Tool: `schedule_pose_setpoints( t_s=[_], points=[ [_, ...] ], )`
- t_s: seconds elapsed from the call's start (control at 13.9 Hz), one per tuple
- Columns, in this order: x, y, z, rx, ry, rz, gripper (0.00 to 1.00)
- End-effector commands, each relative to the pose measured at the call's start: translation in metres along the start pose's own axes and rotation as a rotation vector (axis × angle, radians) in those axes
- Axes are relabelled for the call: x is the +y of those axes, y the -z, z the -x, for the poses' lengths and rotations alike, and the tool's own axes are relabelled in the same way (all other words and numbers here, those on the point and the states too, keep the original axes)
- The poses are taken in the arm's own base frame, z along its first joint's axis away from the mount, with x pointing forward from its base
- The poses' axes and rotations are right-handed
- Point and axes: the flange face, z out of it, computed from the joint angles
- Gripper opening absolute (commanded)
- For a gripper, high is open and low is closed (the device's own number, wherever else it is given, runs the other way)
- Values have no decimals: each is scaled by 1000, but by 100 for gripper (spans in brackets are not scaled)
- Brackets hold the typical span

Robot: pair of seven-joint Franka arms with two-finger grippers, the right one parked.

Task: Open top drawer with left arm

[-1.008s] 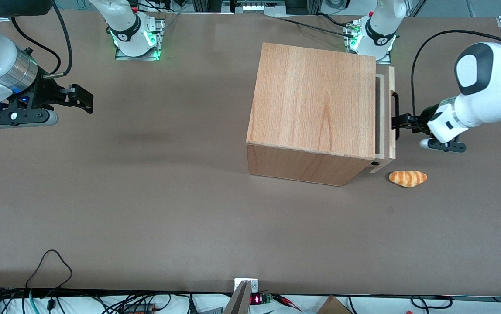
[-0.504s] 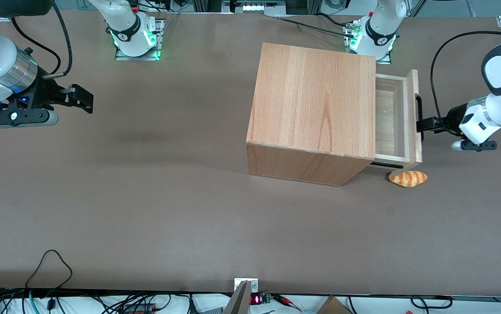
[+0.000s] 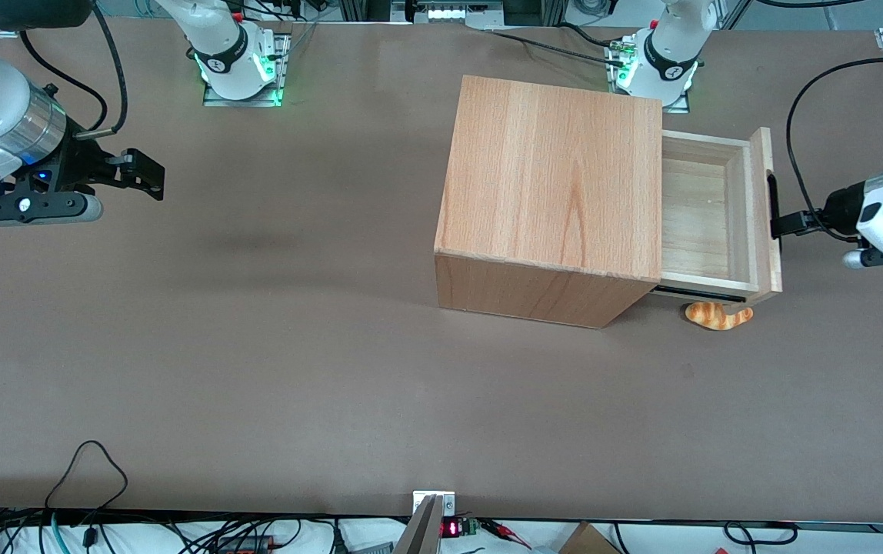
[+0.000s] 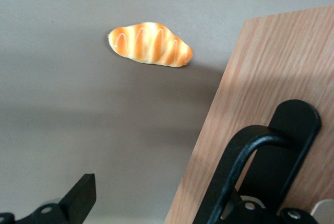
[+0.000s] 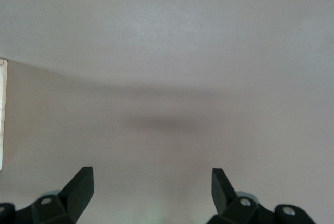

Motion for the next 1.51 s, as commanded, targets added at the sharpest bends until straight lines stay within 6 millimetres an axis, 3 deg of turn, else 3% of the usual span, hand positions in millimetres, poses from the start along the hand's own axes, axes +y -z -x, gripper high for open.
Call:
schedule_pose_setpoints(
  t_s=[0.0,0.36,0.94,1.15,1.3,1.44],
  points=[
    [-19,1,-12,3,2,-15,100],
    [-26,19,-14,27,16,-12,100],
    [-7,132,-15,31,-68,-21,100],
    [9,160,-17,60,-137,-103,100],
    [33,177,-19,90,-204,-137,100],
    [69,183,-17,105,-238,-167,100]
  ],
)
